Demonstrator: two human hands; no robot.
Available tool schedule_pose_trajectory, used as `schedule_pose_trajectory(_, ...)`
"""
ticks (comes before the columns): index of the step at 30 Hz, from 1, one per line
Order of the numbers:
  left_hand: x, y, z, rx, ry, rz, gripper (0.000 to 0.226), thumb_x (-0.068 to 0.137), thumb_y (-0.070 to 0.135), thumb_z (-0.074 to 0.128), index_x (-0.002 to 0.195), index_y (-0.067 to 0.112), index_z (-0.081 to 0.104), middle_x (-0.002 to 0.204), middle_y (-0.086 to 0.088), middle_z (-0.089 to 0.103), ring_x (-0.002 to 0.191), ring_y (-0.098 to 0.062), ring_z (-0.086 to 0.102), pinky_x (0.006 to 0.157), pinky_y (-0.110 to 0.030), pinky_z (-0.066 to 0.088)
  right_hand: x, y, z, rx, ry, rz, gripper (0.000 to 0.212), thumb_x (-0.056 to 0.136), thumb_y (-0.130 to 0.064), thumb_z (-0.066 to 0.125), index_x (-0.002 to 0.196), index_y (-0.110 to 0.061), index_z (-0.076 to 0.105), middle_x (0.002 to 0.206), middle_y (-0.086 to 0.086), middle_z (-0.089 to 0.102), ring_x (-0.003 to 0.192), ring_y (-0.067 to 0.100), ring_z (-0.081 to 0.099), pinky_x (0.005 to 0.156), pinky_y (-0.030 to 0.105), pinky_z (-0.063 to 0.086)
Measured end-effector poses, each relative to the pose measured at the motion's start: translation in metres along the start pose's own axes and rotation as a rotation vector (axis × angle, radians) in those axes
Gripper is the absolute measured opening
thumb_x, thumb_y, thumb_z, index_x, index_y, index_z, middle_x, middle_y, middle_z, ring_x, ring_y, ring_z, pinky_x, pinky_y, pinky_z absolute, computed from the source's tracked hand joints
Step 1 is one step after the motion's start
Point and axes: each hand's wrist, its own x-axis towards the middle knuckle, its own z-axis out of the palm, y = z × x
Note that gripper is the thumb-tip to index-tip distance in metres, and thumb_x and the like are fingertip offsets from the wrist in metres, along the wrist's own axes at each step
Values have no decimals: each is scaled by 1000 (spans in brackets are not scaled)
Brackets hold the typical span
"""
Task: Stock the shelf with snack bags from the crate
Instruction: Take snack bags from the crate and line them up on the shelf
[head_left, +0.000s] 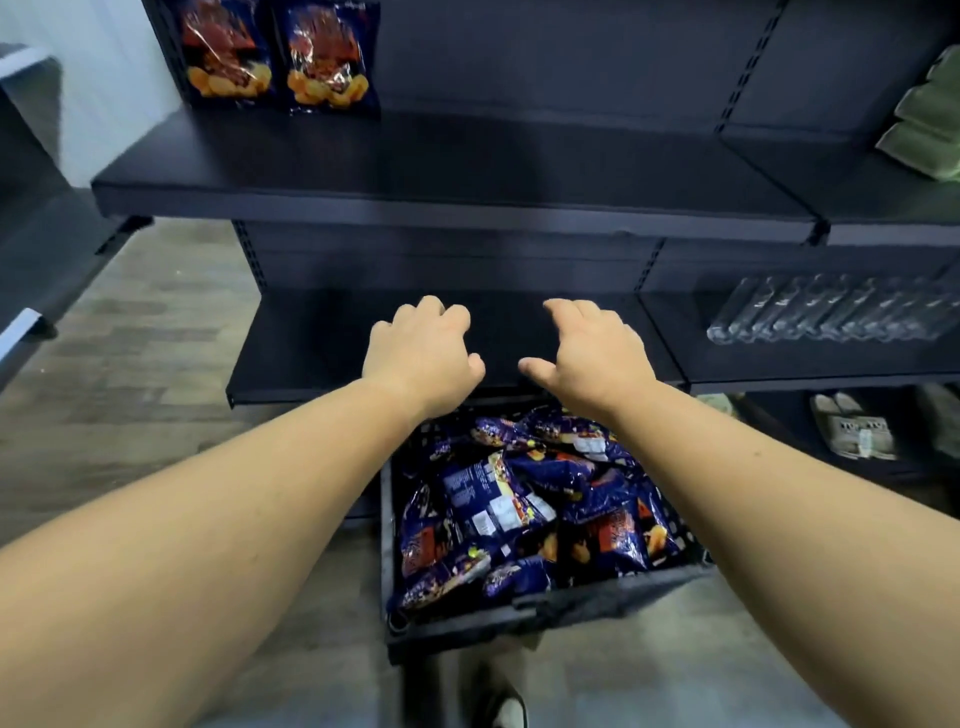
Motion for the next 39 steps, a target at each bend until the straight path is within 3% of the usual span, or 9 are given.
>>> schedule_pose_trajectory(11, 8, 18, 66, 8, -169, -59, 43, 91, 42, 49, 129, 22, 47, 127, -3, 47, 117, -27, 44, 95, -42, 37, 6, 50, 41, 15, -95, -28, 71, 89, -52, 57, 147, -22, 30, 147, 3, 40, 131, 28, 39, 107, 47, 33)
schedule_pose_trajectory(24, 32, 54, 175, -109, -480, -356, 48, 92, 41, 49, 135, 21, 41, 132, -7, 42, 122, -31, 44, 95, -45, 42, 44, 130, 125, 1, -401, -114, 74, 88, -54, 58, 147, -22, 29, 148, 4, 38, 135, 30, 35, 112, 50, 28)
schedule_pose_trajectory(31, 39, 49, 225, -186, -609, -520, 62, 89, 48, 55, 135, 14, 34, 138, -15, 37, 123, -39, 44, 98, -48, 42, 42, 134, 171, 2, -554, -98, 75, 89, -52, 59, 149, -22, 26, 149, 4, 35, 137, 30, 31, 113, 51, 25)
schedule_pose_trajectory(35, 41, 47, 254, -214, -652, -627, 73, 87, 57, 56, 138, 13, 28, 140, -16, 35, 125, -38, 43, 98, -47, 42, 37, 129, 189, -134, -504, -124, 66, 91, -53, 53, 145, -21, 31, 146, 3, 38, 133, 30, 30, 106, 48, 26)
schedule_pose_trajectory(39, 43, 51, 272, -233, -674, -708, 95, 85, 60, 57, 150, 12, 8, 150, -16, 24, 132, -39, 35, 101, -46, 37, 35, 123, 199, -161, -489, -138, 60, 93, -51, 50, 142, -21, 34, 144, 3, 39, 129, 30, 31, 100, 46, 28)
